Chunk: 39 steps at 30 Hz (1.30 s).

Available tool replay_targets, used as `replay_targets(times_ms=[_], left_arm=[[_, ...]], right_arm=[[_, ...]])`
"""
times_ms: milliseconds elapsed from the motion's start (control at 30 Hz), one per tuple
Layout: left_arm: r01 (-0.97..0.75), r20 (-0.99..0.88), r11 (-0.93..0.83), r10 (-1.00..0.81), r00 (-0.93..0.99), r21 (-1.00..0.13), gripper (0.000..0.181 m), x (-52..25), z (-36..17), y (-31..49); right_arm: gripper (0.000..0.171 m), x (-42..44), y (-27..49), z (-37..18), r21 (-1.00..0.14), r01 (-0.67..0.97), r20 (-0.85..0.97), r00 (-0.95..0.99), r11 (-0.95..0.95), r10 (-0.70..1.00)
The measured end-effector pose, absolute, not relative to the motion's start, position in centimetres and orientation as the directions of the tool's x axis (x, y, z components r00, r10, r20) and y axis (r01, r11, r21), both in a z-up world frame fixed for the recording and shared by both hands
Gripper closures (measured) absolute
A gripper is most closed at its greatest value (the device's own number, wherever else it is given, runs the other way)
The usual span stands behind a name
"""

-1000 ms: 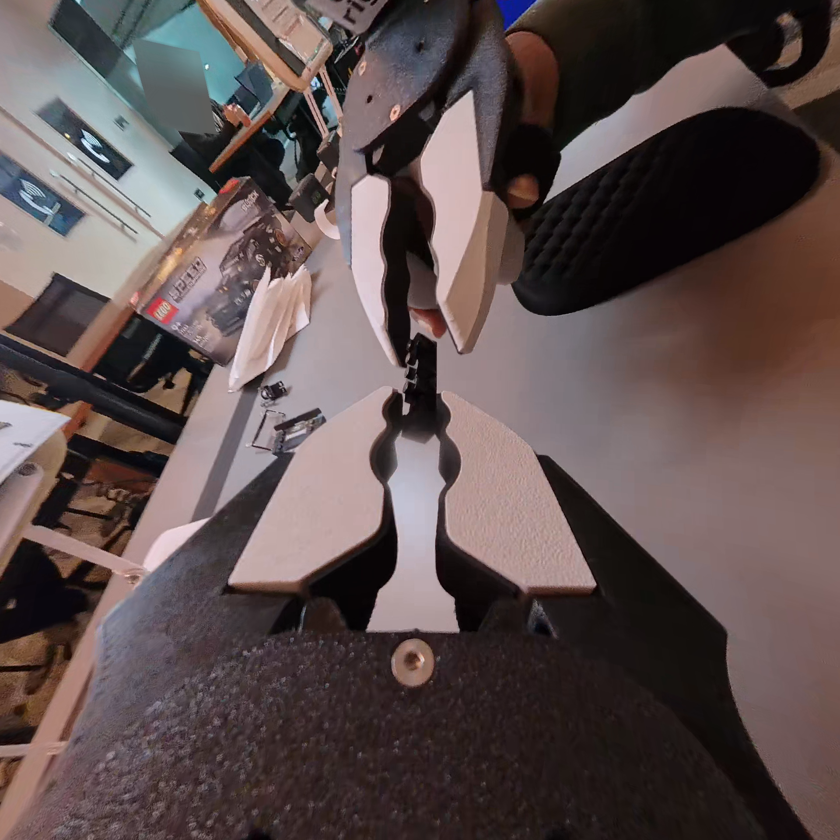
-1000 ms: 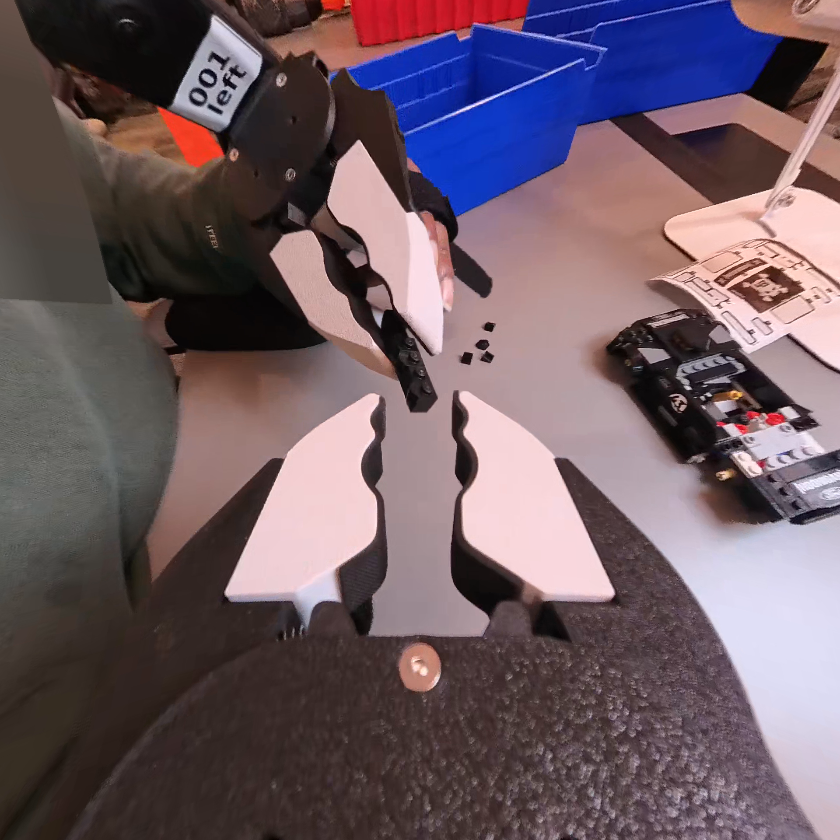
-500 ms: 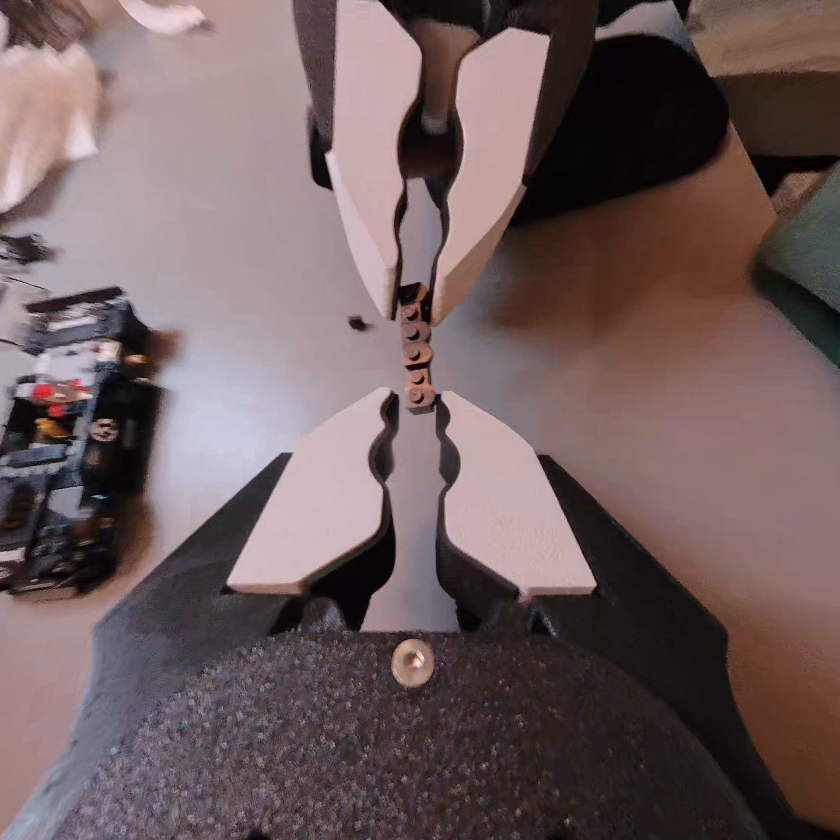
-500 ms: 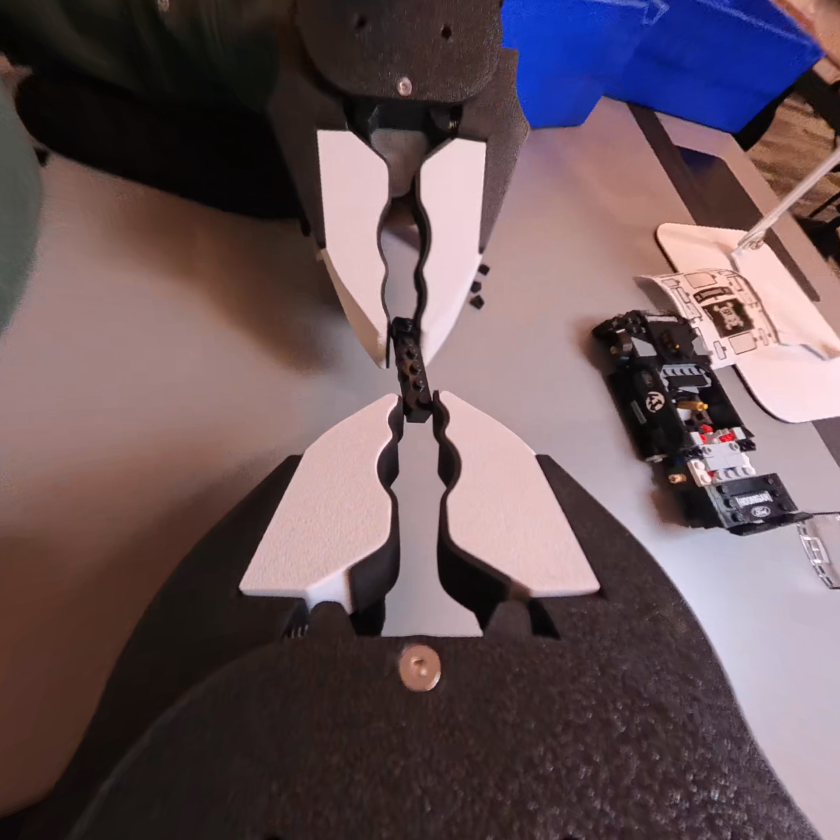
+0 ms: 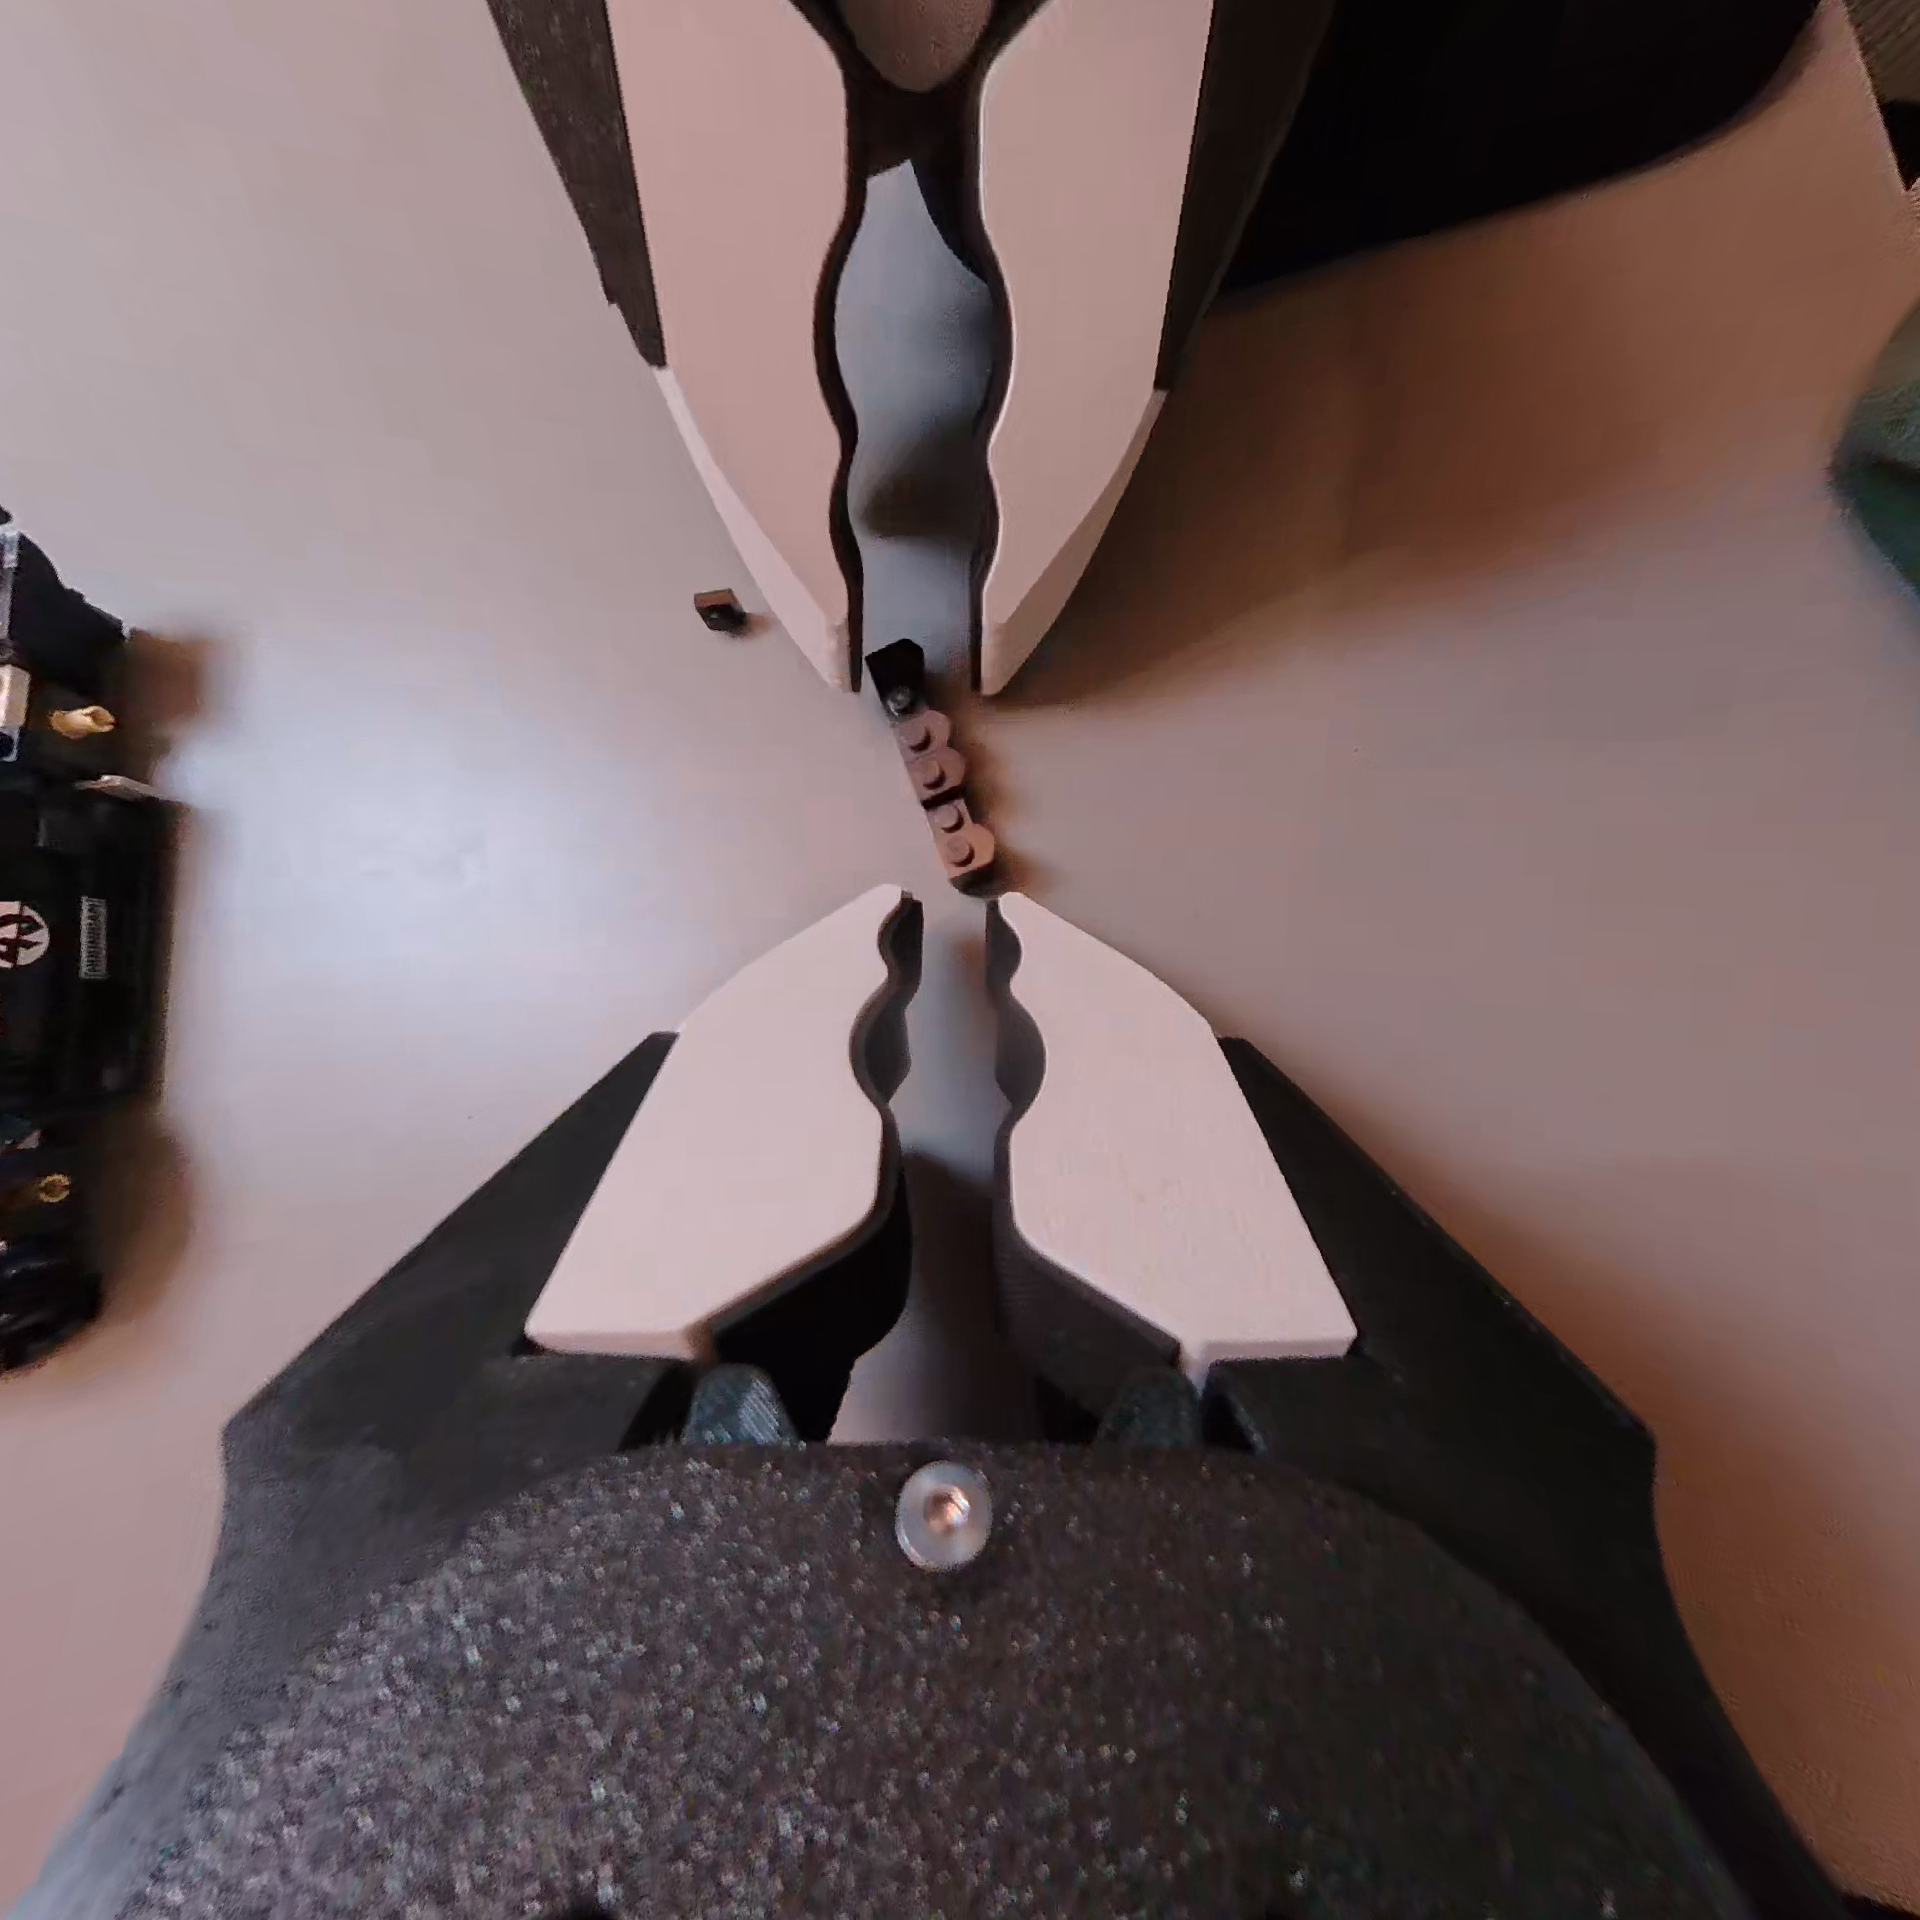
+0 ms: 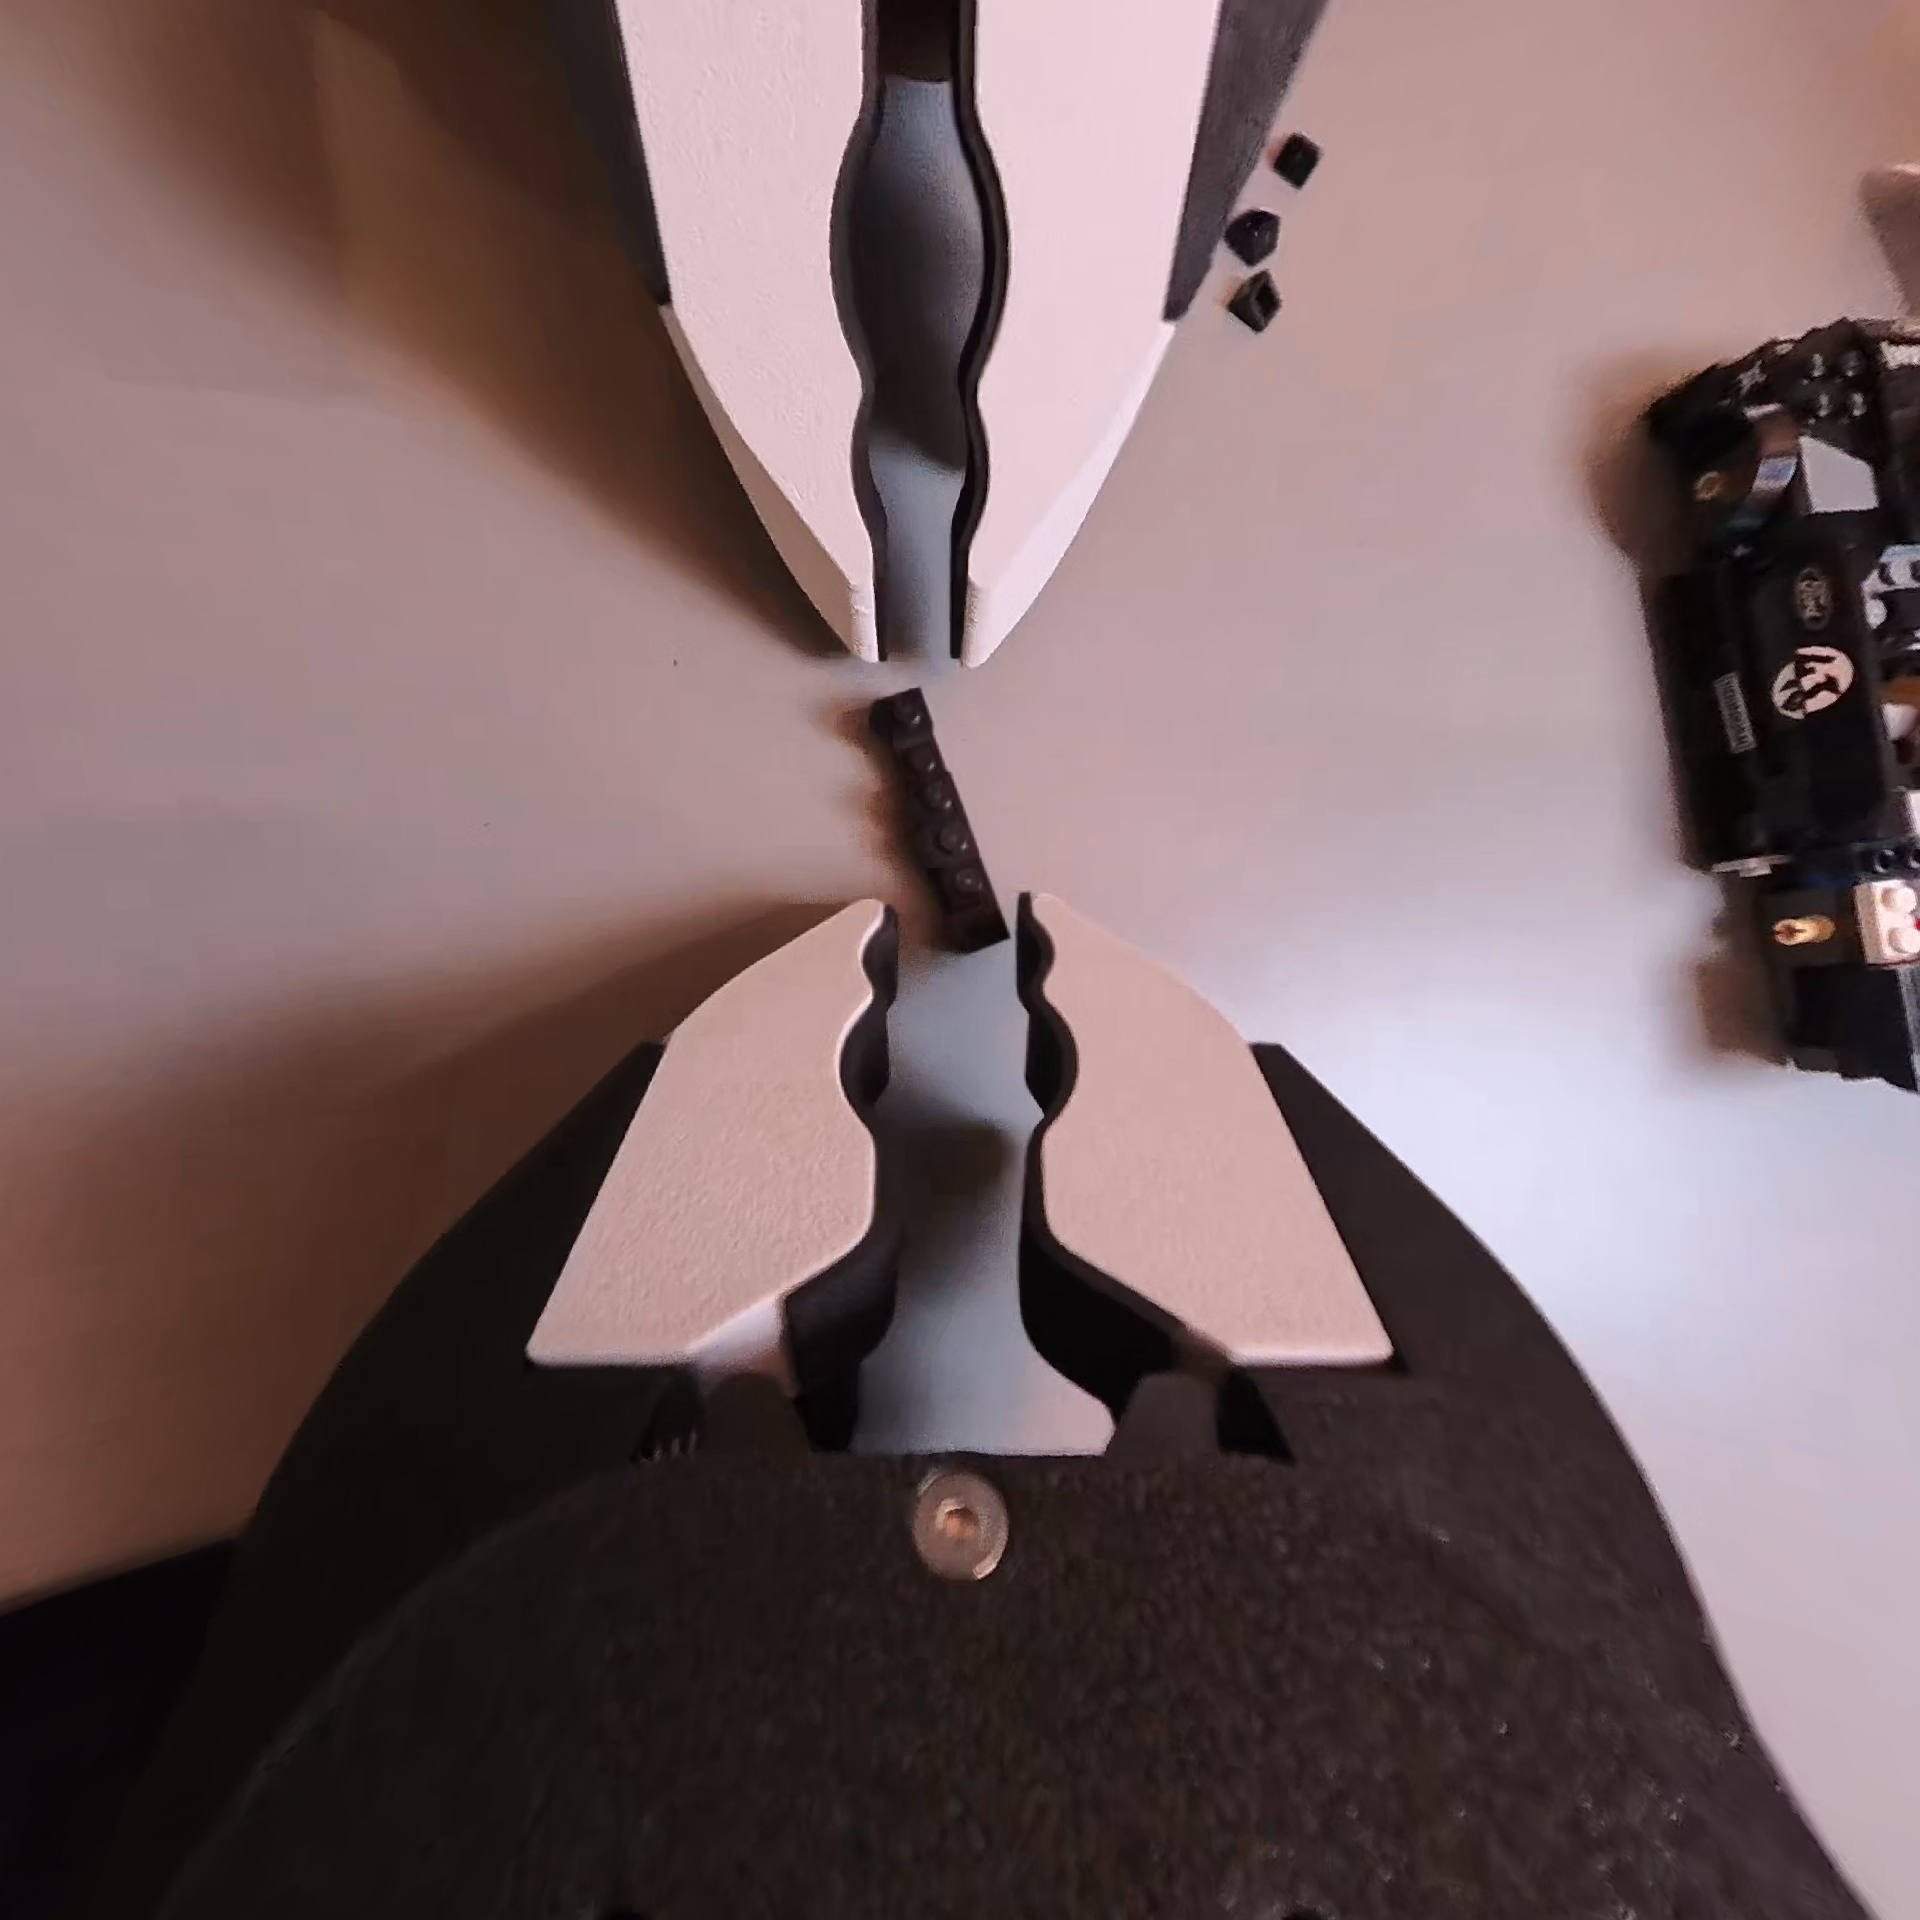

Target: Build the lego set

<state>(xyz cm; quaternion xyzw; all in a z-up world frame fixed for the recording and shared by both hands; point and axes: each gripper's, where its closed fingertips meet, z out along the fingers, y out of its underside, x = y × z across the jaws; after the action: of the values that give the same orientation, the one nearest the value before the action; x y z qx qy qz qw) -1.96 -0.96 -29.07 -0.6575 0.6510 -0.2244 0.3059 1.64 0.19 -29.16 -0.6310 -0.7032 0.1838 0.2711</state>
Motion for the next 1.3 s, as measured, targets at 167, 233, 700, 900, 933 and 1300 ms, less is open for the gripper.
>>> replay_targets(times_ms=[167, 233, 700, 900, 933, 1300], left_arm=[[-0.695, -0.1, 0.022, -0.992, 0.073, -0.719, 0.169, -2.2, -28.2, -0.6], [-0.692, -0.096, 0.016, -0.992, 0.077, -0.722, 0.169, -2.3, -28.1, -0.5], [-0.611, -0.093, -0.024, -0.983, 0.158, -0.791, 0.166, -2.3, -26.6, 0.8], [-0.457, -0.011, -0.073, -0.984, 0.178, -0.886, 0.167, -1.4, -23.7, 0.6], [-0.447, 0.0, -0.076, -0.986, 0.167, -0.891, 0.166, -1.1, -23.6, 0.3], [-0.357, 0.002, -0.049, -0.991, 0.132, -0.933, 0.173, -0.3, -21.6, -0.7]], right_arm=[[0.149, 3.0, 1.6, -27.5, -0.647, 0.762, 0.049, 0.015, 0.02, 0.999], [0.149, 3.5, 2.8, -27.4, -0.644, 0.765, 0.053, 0.058, -0.01, 0.997], [0.163, 2.4, 4.0, -27.0, -0.698, 0.716, 0.036, 0.063, -0.02, 0.997], [0.163, 0.0, 1.1, -22.8, -0.888, 0.456, -0.059, 0.031, -0.066, 0.998], [0.163, -0.4, 0.7, -22.6, -0.898, 0.436, -0.062, 0.026, -0.067, 0.998], [0.163, -1.4, -0.6, -20.6, -0.949, 0.303, -0.092, 0.0, -0.088, 0.996]])
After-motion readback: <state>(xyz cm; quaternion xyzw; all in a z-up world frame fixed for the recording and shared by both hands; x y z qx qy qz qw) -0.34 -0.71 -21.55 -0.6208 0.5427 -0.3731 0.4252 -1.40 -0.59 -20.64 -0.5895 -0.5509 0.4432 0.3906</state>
